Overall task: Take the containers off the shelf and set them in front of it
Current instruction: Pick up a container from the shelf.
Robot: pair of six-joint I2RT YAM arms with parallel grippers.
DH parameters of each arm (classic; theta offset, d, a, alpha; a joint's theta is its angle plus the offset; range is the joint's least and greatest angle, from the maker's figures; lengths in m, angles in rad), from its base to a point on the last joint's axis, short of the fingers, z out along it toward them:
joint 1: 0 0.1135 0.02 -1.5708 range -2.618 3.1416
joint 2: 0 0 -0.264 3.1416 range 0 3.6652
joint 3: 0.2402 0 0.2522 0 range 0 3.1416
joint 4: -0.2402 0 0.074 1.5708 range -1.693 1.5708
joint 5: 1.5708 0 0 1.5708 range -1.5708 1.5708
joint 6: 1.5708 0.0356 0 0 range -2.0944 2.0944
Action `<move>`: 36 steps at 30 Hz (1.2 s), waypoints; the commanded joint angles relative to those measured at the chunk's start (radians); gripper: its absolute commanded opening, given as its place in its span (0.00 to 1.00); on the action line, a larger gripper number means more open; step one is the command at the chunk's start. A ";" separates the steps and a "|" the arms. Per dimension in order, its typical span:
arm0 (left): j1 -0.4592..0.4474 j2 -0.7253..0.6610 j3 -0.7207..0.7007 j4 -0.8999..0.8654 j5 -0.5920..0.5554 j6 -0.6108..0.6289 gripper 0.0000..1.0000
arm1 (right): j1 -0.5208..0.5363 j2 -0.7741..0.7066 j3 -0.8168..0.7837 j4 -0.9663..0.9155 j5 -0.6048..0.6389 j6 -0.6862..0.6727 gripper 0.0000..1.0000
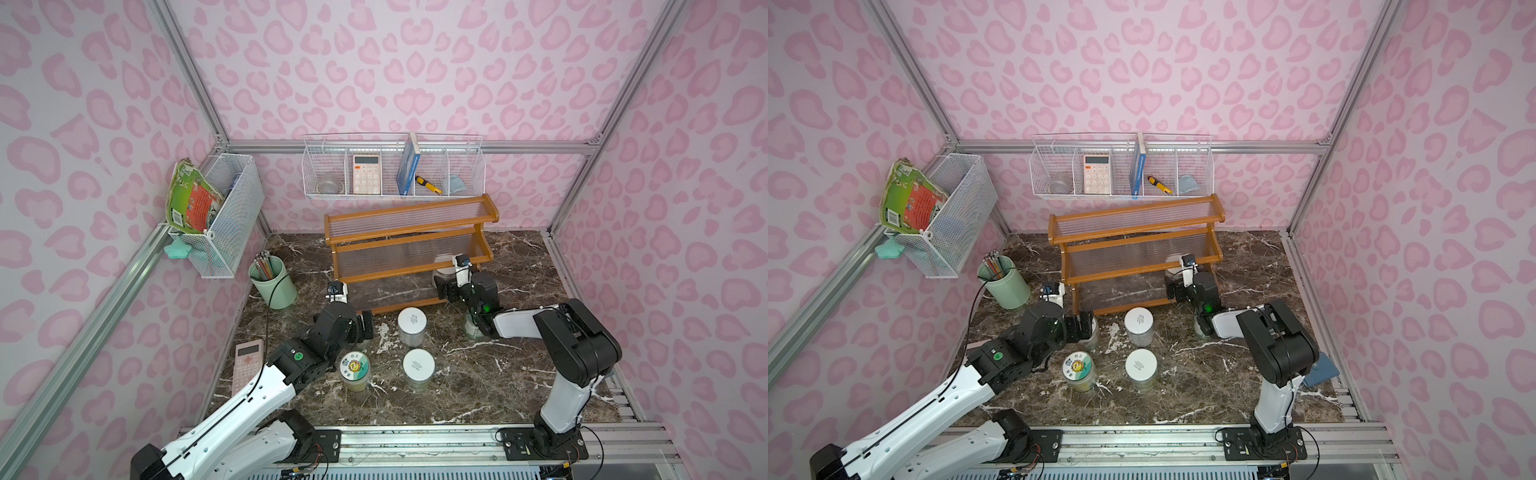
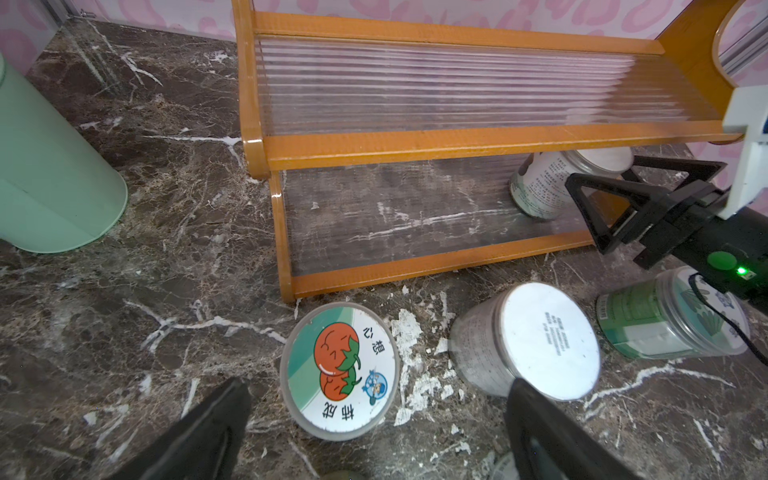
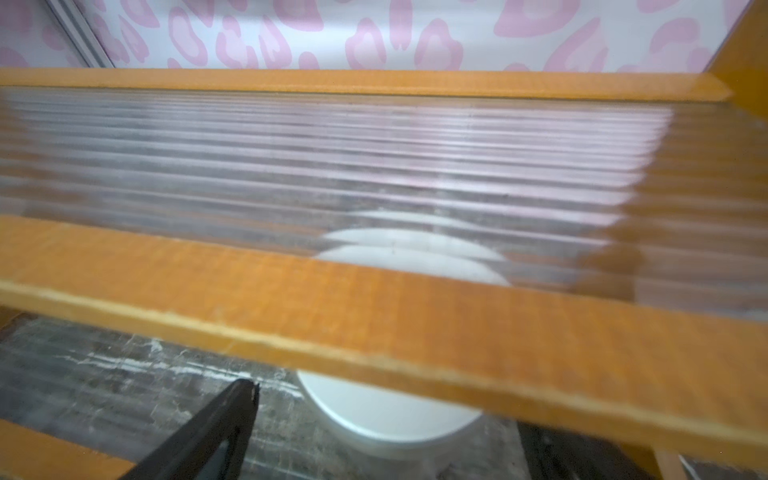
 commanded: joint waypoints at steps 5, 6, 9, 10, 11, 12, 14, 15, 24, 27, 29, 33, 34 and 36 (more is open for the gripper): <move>0.003 -0.006 -0.004 0.010 -0.004 0.001 0.99 | 0.000 0.053 0.067 0.048 0.032 -0.018 0.99; 0.003 -0.005 -0.001 0.011 -0.004 0.001 0.99 | 0.000 0.063 0.079 0.044 0.028 -0.018 0.99; 0.003 -0.002 0.002 0.009 -0.004 0.001 0.99 | 0.000 0.091 0.109 0.034 0.023 -0.021 0.99; 0.003 -0.002 0.002 0.008 -0.004 0.001 0.99 | -0.001 0.099 0.117 0.031 0.022 -0.023 0.99; 0.004 -0.004 0.003 0.008 -0.004 0.001 0.99 | 0.000 0.107 0.128 0.022 0.020 -0.025 0.99; 0.004 -0.003 0.003 0.007 -0.004 0.001 0.99 | 0.000 0.113 0.136 0.014 0.020 -0.027 0.97; 0.005 -0.005 0.001 0.007 -0.005 0.001 0.99 | -0.001 0.120 0.147 0.001 0.016 -0.028 0.91; 0.004 -0.006 0.001 0.007 -0.005 0.000 0.99 | -0.001 0.120 0.147 -0.003 0.014 -0.031 0.87; 0.004 -0.016 -0.001 -0.001 -0.002 -0.005 0.99 | 0.004 0.065 0.098 -0.019 -0.008 -0.031 0.71; 0.004 -0.017 0.002 -0.005 0.002 -0.006 0.99 | 0.015 0.023 0.065 -0.026 -0.010 -0.027 0.71; 0.004 -0.016 0.001 -0.002 0.006 -0.008 0.99 | 0.023 -0.007 0.045 -0.033 -0.009 -0.024 0.71; 0.004 -0.010 0.009 -0.002 0.014 -0.009 0.99 | 0.033 -0.057 0.017 -0.060 -0.021 -0.018 0.69; 0.005 -0.009 0.010 -0.003 0.015 -0.009 0.99 | 0.035 -0.073 0.006 -0.063 -0.033 -0.018 0.69; 0.006 -0.008 0.015 -0.002 0.018 -0.008 0.99 | 0.040 -0.107 -0.021 -0.063 -0.045 -0.015 0.69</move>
